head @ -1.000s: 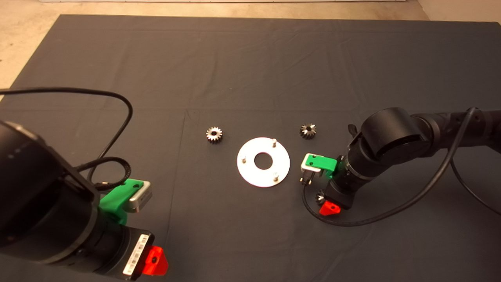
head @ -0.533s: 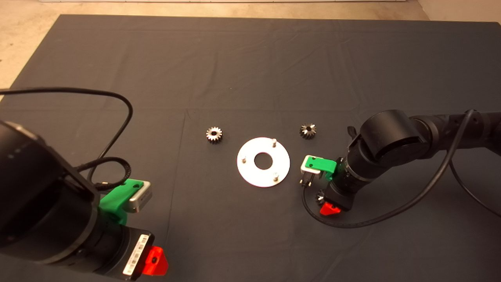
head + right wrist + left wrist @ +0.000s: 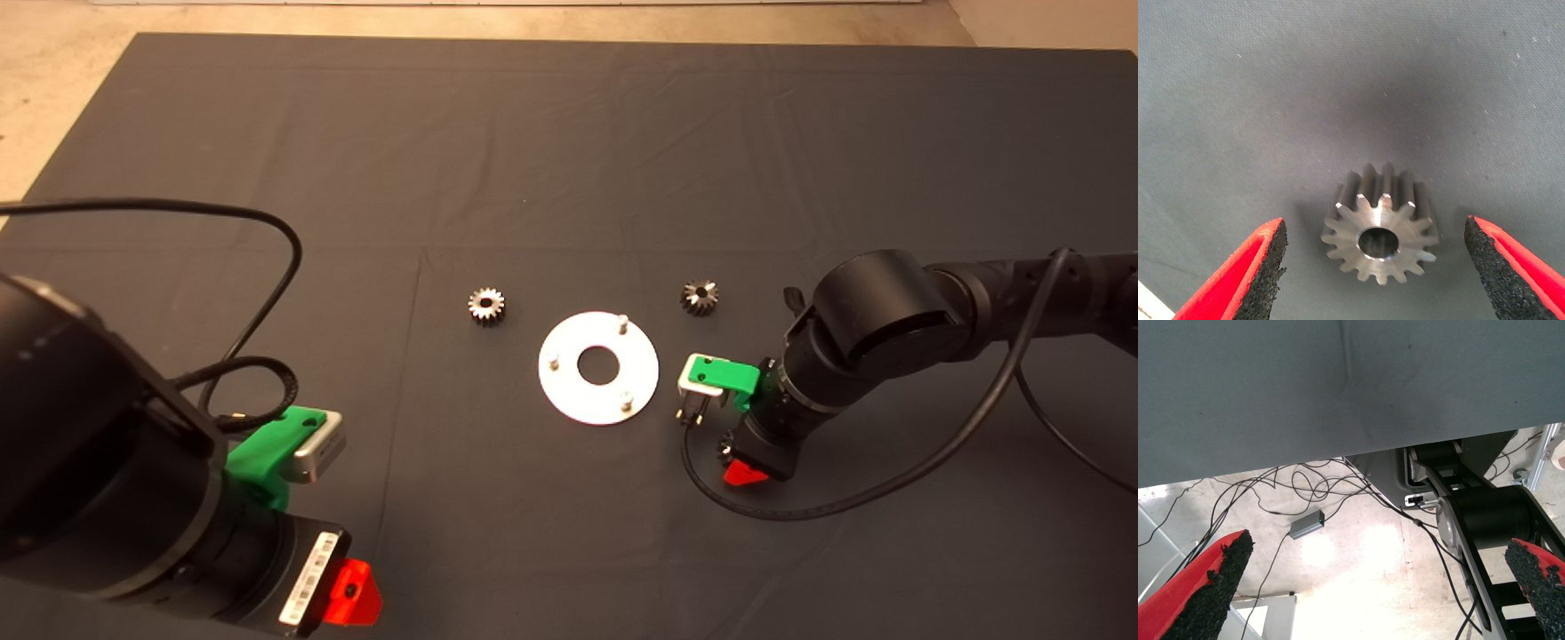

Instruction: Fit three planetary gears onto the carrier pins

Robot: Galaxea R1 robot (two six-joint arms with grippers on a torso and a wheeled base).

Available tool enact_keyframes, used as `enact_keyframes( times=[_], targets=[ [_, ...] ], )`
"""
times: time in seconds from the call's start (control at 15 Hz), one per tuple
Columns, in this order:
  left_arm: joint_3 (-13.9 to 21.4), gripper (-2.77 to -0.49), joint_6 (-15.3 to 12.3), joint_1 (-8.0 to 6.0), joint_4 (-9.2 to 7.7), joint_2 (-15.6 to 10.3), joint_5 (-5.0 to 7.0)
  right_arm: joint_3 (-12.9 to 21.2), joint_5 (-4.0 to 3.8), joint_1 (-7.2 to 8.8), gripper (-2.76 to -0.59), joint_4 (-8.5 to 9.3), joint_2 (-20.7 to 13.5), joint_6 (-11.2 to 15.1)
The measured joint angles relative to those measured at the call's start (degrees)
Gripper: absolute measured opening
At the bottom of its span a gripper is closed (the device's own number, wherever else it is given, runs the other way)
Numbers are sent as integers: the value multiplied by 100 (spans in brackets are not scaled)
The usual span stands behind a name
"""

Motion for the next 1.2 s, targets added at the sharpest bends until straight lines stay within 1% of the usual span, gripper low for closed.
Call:
enact_keyframes(
  times=[0.07, 0.27, 0.33, 0.4, 0.47, 0.67, 0.93, 1.2],
  targets=[
    [7, -51, 1, 0, -5, 1, -2, 0, 6, 0, -150, 0, 20, 0],
    [13, -51, 1, 0, -9, 1, -2, 2, 7, -9, -153, 1, 66, 0],
    [13, -51, 1, 0, -9, 1, 1, 2, 4, -50, -153, 2, 64, 0],
    [13, -51, 1, 0, -9, 1, -2, 2, -2, -90, -165, -1, 68, 0],
    [13, -51, 3, 0, -9, 7, 1, 2, -7, -110, -168, -29, 68, 0],
    [13, -51, 3, 0, -9, 14, -2, 2, -18, -112, -168, -36, 77, 0],
    [13, -51, 3, 0, -9, 14, -2, 2, -21, -115, -181, -42, 77, 0],
    [13, -51, 3, 0, -9, 14, -2, 2, -21, -129, -181, -53, 72, 0]
  ],
)
